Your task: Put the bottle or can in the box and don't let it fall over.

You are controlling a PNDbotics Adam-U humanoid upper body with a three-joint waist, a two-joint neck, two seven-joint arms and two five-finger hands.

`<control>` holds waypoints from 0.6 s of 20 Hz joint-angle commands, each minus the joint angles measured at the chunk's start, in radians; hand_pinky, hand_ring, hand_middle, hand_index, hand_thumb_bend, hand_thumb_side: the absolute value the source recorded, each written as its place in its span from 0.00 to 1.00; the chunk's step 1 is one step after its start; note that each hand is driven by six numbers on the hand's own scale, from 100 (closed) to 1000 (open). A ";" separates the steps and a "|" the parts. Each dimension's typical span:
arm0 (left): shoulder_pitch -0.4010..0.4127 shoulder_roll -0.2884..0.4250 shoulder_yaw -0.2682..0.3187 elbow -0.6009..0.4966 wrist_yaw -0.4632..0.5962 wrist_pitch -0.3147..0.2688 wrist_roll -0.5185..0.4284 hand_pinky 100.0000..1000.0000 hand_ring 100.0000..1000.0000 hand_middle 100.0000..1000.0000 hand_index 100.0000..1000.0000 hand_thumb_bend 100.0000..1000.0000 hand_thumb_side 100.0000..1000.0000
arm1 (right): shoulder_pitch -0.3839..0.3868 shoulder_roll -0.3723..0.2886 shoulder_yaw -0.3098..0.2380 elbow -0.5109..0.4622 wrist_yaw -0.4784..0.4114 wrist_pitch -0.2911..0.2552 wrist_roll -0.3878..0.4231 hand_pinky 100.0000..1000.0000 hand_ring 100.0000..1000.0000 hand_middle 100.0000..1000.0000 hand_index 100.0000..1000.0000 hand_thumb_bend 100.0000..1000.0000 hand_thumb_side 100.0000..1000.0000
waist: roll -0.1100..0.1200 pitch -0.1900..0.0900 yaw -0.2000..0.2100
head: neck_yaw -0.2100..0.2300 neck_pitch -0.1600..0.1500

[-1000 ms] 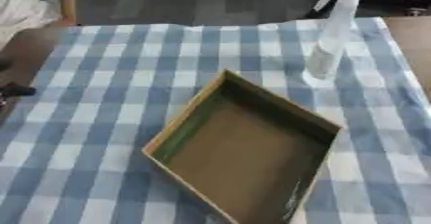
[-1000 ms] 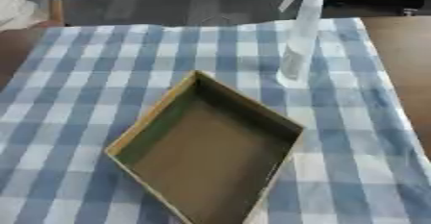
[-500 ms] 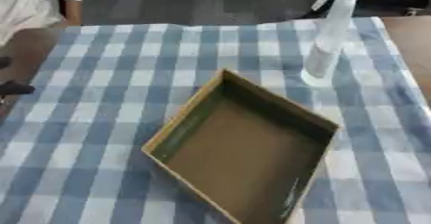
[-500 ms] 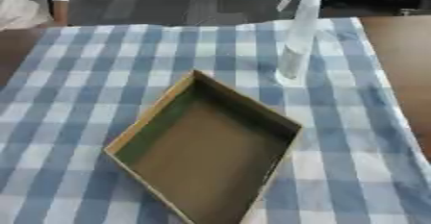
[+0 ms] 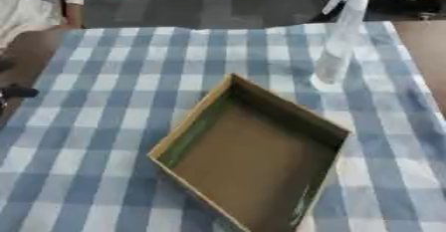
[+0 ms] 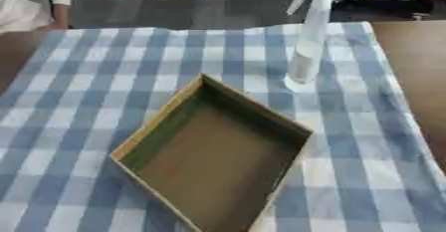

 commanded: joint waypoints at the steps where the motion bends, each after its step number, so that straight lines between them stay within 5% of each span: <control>1: -0.010 0.023 0.000 -0.008 0.006 0.000 -0.004 1.00 0.61 0.85 0.93 0.00 0.70 | -0.030 -0.024 -0.001 0.048 0.016 -0.016 0.015 0.91 1.00 1.00 1.00 0.00 0.66 | -0.005 -0.026 0.001 | -0.002 0.003; 12: -0.013 0.022 -0.004 -0.008 0.008 0.002 -0.007 1.00 0.61 0.85 0.93 0.00 0.70 | -0.074 0.010 0.015 0.153 0.076 -0.076 0.082 0.93 1.00 1.00 1.00 0.00 0.61 | -0.006 -0.025 0.005 | -0.004 -0.002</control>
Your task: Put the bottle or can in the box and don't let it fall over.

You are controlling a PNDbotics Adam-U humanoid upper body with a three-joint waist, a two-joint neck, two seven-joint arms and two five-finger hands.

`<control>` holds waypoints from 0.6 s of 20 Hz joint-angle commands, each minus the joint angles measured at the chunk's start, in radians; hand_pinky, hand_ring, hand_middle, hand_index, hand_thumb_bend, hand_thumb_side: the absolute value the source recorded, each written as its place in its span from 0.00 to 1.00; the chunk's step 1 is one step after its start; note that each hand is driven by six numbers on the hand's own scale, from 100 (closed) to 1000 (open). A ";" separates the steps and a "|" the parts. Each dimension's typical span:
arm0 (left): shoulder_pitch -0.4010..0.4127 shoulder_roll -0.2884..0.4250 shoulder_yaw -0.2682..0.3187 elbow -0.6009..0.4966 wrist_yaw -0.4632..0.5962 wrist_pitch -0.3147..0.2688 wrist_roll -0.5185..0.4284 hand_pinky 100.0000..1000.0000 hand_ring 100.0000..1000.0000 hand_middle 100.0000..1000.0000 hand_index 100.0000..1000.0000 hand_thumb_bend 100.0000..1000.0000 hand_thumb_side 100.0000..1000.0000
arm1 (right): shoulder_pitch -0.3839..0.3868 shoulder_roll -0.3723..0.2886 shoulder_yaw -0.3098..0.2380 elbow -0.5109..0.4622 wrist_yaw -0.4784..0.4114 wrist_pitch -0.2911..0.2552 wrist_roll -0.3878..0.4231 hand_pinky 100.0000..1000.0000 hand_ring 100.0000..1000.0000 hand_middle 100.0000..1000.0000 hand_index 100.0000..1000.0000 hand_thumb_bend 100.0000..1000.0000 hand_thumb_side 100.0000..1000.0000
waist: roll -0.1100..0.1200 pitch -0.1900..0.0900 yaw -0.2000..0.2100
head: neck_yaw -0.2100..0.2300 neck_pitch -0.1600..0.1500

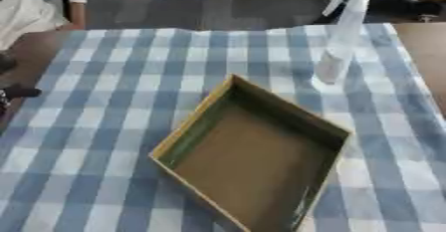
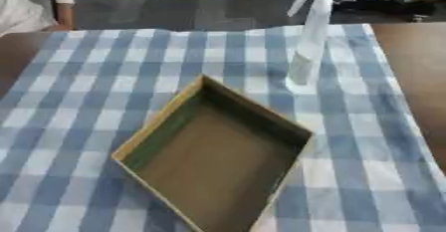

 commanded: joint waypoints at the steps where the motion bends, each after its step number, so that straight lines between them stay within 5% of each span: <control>1: -0.009 0.022 0.001 -0.013 0.008 -0.001 -0.005 1.00 0.61 0.85 0.93 0.00 0.70 | -0.025 -0.018 -0.002 0.006 0.010 -0.013 0.032 0.93 1.00 1.00 1.00 0.00 0.61 | -0.005 -0.020 0.001 | -0.003 -0.002; 12: -0.013 0.023 -0.001 -0.014 0.009 0.000 -0.006 1.00 0.61 0.85 0.93 0.00 0.70 | 0.019 -0.028 0.006 -0.041 -0.043 -0.011 0.105 0.94 1.00 1.00 1.00 0.00 0.58 | -0.007 -0.017 0.007 | -0.008 -0.010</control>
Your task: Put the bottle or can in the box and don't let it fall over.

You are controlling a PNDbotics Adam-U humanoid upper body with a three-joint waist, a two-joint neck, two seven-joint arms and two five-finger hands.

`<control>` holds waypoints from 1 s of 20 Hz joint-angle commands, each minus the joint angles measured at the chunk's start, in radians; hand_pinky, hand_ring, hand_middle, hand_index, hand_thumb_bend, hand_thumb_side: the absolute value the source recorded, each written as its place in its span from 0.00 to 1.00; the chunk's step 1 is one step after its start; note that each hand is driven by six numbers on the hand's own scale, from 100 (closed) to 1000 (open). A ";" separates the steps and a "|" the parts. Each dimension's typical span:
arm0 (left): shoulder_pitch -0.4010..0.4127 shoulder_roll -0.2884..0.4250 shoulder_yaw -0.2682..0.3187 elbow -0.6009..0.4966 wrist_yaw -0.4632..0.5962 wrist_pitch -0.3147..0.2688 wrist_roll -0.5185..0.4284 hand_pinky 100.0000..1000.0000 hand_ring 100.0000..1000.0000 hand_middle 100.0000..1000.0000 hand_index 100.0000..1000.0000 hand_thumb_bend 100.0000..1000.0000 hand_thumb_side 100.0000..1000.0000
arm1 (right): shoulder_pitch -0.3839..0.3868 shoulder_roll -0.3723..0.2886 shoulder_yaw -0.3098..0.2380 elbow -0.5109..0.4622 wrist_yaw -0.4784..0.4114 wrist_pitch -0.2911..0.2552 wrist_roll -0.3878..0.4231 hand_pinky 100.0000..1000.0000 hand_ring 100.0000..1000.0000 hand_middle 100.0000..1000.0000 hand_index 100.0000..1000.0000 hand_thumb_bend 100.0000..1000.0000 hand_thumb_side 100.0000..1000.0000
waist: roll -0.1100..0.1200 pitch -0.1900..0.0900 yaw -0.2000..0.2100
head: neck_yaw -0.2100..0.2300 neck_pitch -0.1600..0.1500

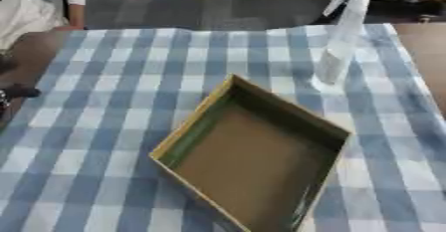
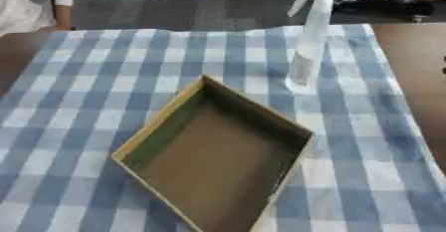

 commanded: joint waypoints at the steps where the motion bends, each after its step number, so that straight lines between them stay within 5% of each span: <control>1: -0.010 0.023 0.001 -0.014 0.004 -0.003 -0.003 1.00 0.61 0.85 0.93 0.00 0.70 | -0.007 -0.042 -0.001 -0.031 -0.015 -0.002 0.019 0.94 1.00 1.00 1.00 0.00 0.58 | -0.006 -0.016 0.002 | -0.004 -0.010; 20: -0.020 0.023 -0.004 -0.017 0.002 -0.003 -0.008 1.00 0.61 0.85 0.93 0.00 0.70 | -0.054 -0.012 0.011 -0.055 -0.005 0.013 0.038 0.93 1.00 1.00 1.00 0.00 0.58 | -0.011 0.004 0.029 | -0.022 -0.034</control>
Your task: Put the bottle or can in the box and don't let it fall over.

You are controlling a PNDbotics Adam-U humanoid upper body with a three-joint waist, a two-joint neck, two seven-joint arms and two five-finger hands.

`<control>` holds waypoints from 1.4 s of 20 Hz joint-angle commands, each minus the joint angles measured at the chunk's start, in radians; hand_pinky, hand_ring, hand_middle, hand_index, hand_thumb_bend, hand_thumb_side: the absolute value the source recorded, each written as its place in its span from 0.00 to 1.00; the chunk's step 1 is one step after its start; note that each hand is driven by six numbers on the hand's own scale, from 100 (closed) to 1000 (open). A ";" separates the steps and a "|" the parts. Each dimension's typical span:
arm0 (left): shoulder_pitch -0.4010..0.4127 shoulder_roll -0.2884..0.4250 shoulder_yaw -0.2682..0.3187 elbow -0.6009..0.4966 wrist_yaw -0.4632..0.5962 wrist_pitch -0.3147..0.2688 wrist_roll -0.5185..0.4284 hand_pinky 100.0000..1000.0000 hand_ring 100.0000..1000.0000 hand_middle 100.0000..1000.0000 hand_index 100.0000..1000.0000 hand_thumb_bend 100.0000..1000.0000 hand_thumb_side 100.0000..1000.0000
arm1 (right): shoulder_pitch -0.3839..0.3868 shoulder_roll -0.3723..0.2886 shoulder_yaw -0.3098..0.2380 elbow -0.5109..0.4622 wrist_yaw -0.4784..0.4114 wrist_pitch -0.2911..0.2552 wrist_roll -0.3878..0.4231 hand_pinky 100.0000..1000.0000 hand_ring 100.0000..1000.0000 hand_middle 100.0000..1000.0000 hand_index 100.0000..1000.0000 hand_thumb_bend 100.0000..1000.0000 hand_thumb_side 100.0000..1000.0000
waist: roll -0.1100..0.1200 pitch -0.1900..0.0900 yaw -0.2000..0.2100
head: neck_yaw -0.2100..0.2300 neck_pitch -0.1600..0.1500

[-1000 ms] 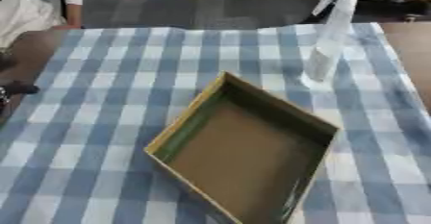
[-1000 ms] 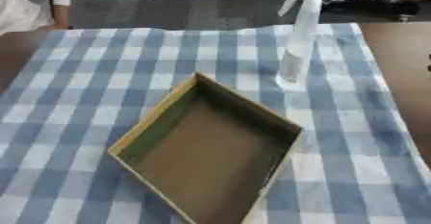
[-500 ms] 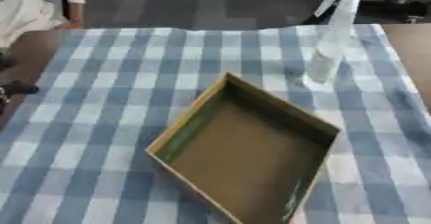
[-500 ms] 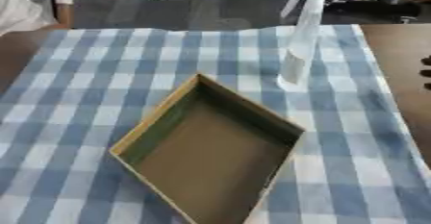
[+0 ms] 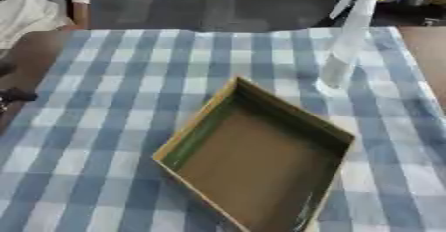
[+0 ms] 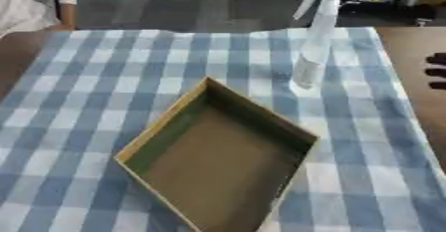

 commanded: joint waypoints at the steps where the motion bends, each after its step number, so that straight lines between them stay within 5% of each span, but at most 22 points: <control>1: -0.011 0.023 0.000 -0.017 -0.001 -0.002 -0.004 1.00 0.61 0.85 0.93 0.00 0.70 | -0.024 -0.027 0.000 -0.025 0.001 -0.007 0.014 0.93 1.00 1.00 1.00 0.00 0.58 | -0.003 -0.008 0.004 | -0.007 -0.017; 28: -0.034 0.028 -0.010 -0.021 -0.002 -0.003 -0.015 1.00 0.61 0.85 0.93 0.00 0.70 | -0.112 0.004 0.016 -0.082 -0.011 0.033 0.017 0.93 1.00 1.00 1.00 0.00 0.57 | -0.017 0.022 0.046 | -0.041 -0.037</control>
